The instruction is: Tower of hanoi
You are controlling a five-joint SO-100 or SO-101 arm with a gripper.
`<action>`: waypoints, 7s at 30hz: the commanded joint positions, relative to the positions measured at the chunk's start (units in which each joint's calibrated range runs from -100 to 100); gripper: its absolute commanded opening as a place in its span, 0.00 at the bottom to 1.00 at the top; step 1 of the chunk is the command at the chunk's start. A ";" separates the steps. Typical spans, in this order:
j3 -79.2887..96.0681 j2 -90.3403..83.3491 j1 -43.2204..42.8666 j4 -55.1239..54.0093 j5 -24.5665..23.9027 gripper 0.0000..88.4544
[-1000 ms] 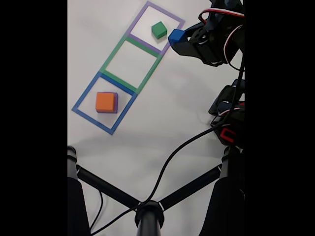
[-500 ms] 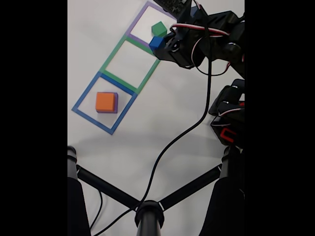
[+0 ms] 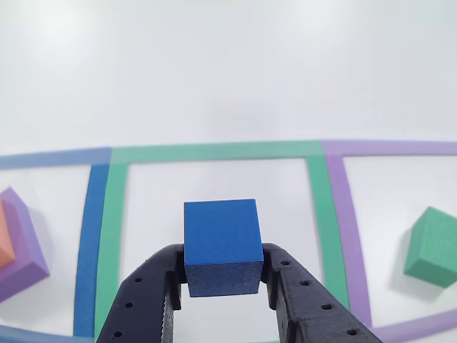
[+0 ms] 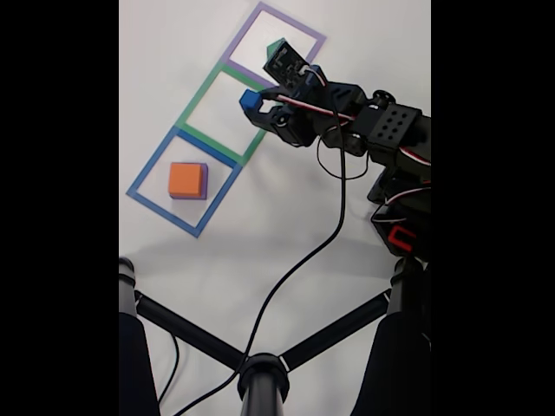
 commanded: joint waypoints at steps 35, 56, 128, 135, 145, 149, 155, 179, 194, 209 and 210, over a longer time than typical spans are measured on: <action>-6.87 60.89 0.75 -62.84 0.59 0.13; 5.31 26.83 3.49 -43.26 0.59 0.24; 13.94 17.54 24.84 -37.02 0.59 0.32; 9.49 32.68 24.46 -48.92 0.59 0.32; 0.04 45.90 24.16 -54.83 0.59 0.32; -2.51 49.03 24.08 -55.96 0.59 0.32; -5.14 52.47 24.08 -56.85 0.59 0.32; -13.86 61.05 22.40 -56.77 0.59 0.24; -14.23 61.53 22.25 -56.77 0.59 0.05; -7.59 28.27 21.03 -26.42 0.59 0.05; -7.50 24.75 20.80 -22.29 0.59 0.05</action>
